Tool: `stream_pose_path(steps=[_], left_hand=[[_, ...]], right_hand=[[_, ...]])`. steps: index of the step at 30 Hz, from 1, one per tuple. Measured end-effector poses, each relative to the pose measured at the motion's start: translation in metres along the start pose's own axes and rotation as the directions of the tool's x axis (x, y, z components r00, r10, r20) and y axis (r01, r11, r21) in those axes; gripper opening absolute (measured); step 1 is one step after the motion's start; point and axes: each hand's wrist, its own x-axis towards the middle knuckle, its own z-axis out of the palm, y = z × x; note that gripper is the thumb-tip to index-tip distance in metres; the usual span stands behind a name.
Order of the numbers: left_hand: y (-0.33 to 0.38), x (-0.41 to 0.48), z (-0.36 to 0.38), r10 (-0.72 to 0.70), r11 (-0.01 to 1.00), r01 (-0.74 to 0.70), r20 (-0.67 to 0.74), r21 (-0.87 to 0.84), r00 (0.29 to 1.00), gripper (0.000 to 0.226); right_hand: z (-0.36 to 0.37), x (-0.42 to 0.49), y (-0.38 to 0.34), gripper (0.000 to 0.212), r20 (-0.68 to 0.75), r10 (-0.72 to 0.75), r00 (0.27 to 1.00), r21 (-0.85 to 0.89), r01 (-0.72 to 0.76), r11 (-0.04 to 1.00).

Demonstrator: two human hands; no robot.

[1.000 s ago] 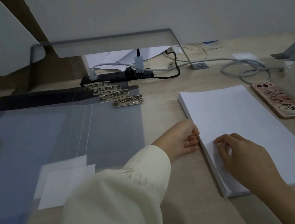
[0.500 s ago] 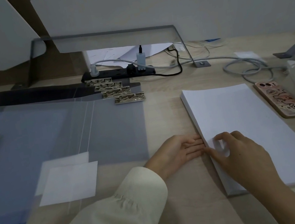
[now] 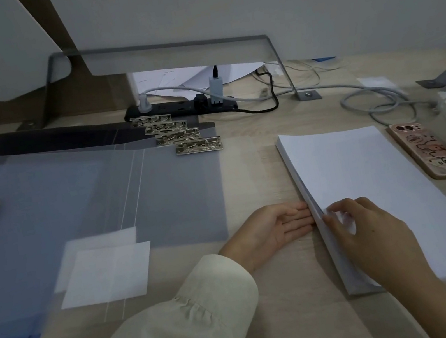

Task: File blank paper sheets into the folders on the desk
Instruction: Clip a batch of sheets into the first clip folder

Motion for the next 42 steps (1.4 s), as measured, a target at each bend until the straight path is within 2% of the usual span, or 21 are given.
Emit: stream_pose_path(steps=[10, 17, 34, 38, 40, 41, 42], left_hand=[[-0.002, 0.001, -0.002, 0.003, 1.0, -0.003, 0.004, 0.014, 1.0, 0.041], [0.0, -0.001, 0.001, 0.008, 0.999, -0.008, -0.007, 0.036, 1.0, 0.041], [0.0, -0.001, 0.0, 0.004, 0.999, -0.003, -0.012, 0.036, 1.0, 0.039], [0.001, -0.002, 0.002, -0.002, 1.0, 0.003, -0.032, 0.03, 0.999, 0.039], [-0.002, 0.0, 0.007, 0.078, 0.991, -0.066, -0.098, 0.119, 0.992, 0.036], [-0.005, 0.001, 0.011, 0.19, 0.951, -0.133, -0.188, 0.277, 0.964, 0.035], [-0.007, 0.003, 0.015, 0.322, 0.868, -0.164, -0.279, 0.469, 0.905, 0.033]], right_hand=[[-0.001, 0.001, 0.0, 0.025, 0.0, 0.046, 0.999, 0.005, -0.046, 0.999], [0.002, 0.001, -0.001, 0.032, -0.019, 0.051, 0.999, -0.016, -0.051, 0.999], [-0.005, 0.0, -0.001, 0.025, 0.028, 0.051, 0.998, 0.03, -0.052, 0.998], [-0.006, 0.002, -0.003, 0.015, 0.039, 0.054, 0.998, 0.029, -0.055, 0.998], [-0.007, 0.003, -0.002, 0.008, 0.027, 0.064, 0.998, 0.048, -0.065, 0.997], [-0.007, 0.003, -0.001, 0.008, 0.02, 0.077, 0.997, 0.065, -0.079, 0.995], [-0.007, 0.003, 0.0, 0.01, 0.014, 0.097, 0.995, 0.081, -0.098, 0.992]])
